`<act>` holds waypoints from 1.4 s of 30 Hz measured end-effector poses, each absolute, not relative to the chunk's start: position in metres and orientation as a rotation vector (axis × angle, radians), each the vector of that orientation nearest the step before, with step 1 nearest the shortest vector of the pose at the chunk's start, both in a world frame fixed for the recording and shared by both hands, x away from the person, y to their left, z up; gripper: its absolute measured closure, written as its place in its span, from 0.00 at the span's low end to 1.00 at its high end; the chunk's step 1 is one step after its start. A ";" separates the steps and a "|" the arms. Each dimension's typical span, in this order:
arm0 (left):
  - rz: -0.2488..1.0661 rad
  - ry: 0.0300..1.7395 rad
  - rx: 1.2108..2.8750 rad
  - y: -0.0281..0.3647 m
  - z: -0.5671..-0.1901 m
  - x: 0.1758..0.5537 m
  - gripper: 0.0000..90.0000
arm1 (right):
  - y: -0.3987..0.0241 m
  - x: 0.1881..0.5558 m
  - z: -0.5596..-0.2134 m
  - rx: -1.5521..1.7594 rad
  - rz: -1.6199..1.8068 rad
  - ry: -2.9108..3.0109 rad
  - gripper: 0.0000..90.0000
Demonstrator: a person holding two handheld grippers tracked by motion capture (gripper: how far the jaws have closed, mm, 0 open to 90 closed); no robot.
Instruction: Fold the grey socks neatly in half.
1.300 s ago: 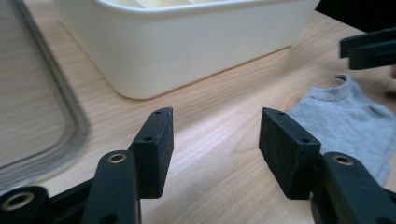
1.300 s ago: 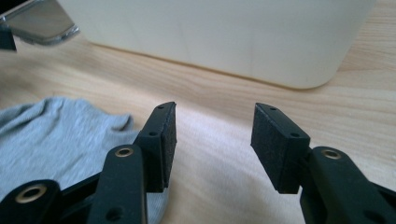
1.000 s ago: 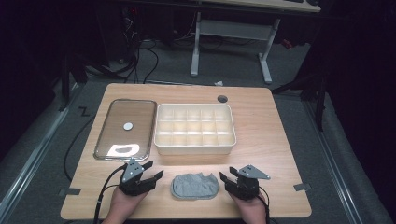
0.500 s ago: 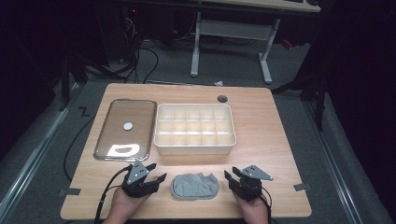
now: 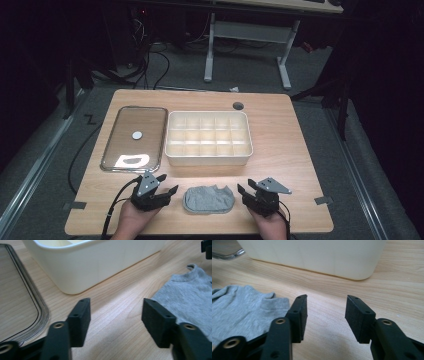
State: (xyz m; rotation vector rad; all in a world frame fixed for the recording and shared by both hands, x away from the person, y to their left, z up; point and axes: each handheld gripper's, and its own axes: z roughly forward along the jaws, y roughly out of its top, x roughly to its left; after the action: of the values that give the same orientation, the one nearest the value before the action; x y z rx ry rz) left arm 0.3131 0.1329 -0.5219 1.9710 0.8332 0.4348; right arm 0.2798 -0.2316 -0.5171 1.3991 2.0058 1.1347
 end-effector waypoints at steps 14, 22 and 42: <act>0.305 0.757 1.958 0.118 -0.521 0.302 0.58 | -0.216 0.256 -0.510 1.306 1.180 2.098 0.64; 0.305 0.624 2.073 0.094 -0.526 0.289 0.68 | -0.207 0.257 -0.515 1.338 1.191 2.153 0.67; 0.405 0.604 2.200 0.093 -0.532 0.272 0.76 | -0.186 0.256 -0.531 1.321 1.064 2.240 0.67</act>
State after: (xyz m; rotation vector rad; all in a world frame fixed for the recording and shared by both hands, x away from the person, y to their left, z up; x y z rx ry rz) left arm 0.2719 0.0934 -0.5324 2.2003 0.6039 0.4052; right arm 0.2558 -0.1859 -0.5313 1.3214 2.2402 1.0636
